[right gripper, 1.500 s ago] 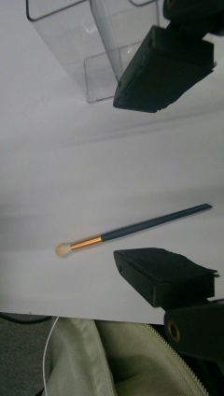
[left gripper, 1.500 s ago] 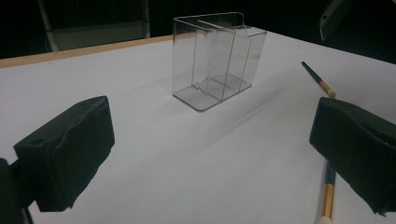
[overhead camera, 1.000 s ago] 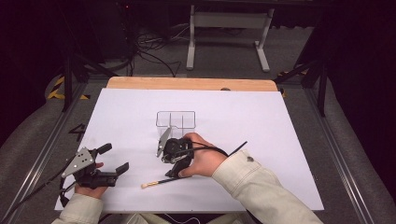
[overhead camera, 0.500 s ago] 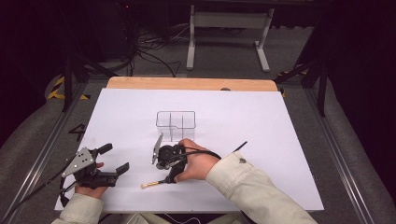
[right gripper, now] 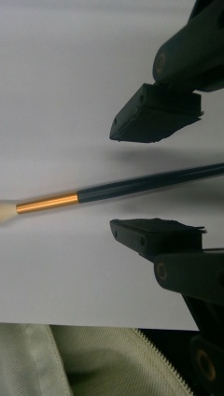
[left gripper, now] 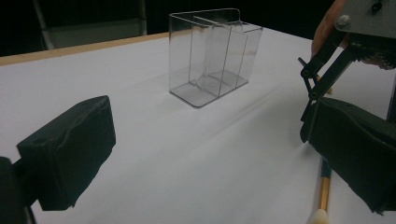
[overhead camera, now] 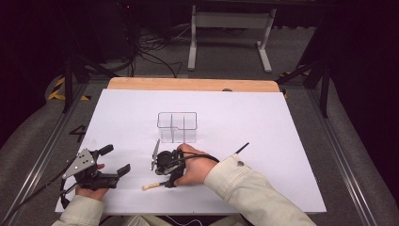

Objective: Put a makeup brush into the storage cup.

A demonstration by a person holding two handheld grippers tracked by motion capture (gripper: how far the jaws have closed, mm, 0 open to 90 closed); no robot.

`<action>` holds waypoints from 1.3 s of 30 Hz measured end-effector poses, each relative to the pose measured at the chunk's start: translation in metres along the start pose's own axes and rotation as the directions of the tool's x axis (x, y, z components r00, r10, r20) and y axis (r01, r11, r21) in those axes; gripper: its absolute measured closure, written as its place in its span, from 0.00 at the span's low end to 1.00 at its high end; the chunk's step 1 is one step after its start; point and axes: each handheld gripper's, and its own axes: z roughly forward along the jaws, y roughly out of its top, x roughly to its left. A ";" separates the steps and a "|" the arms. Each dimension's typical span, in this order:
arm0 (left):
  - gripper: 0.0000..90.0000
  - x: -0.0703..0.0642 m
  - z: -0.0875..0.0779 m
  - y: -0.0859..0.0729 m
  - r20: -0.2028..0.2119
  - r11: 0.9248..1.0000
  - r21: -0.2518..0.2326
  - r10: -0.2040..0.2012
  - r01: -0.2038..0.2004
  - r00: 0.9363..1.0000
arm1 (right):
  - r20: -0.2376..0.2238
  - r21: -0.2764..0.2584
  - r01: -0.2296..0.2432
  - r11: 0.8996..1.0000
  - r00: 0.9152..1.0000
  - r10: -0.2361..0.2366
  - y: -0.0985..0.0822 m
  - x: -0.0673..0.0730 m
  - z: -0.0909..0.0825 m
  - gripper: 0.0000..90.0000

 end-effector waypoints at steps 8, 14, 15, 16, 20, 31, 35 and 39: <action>0.01 0.000 0.000 0.000 0.000 1.000 0.001 0.001 -0.001 1.000 | -0.003 0.032 0.023 0.999 1.000 -0.023 0.004 0.002 0.006 0.66; 0.01 0.000 0.000 0.000 0.001 1.000 0.006 0.003 -0.003 1.000 | -0.003 0.066 0.037 0.997 0.999 -0.037 0.007 0.005 0.010 0.76; 0.01 0.000 0.000 0.000 0.001 1.000 0.006 0.003 -0.003 1.000 | -0.003 0.066 0.037 0.997 0.999 -0.037 0.007 0.005 0.010 0.76; 0.01 0.000 0.000 0.000 0.002 1.000 0.007 0.003 -0.003 1.000 | 0.002 0.070 0.039 0.997 0.999 -0.039 0.007 0.005 0.010 0.77; 0.02 0.000 0.000 0.000 0.001 1.000 0.007 0.004 -0.004 1.000 | 0.013 0.087 0.048 0.995 0.999 -0.050 0.009 0.006 0.010 0.81; 0.02 0.000 0.000 0.000 0.002 1.000 0.008 0.005 -0.005 1.000 | 0.029 0.142 0.068 0.988 0.997 -0.073 0.015 0.008 0.012 0.92; 0.02 0.000 0.000 0.000 -0.001 1.000 0.008 0.007 -0.007 1.000 | 0.036 0.154 0.068 0.986 0.997 -0.075 0.016 0.009 0.012 0.92; 0.02 0.000 0.000 0.000 -0.001 1.000 0.008 0.007 -0.007 1.000 | 0.043 0.160 0.074 0.984 0.996 -0.082 0.017 0.010 0.013 0.92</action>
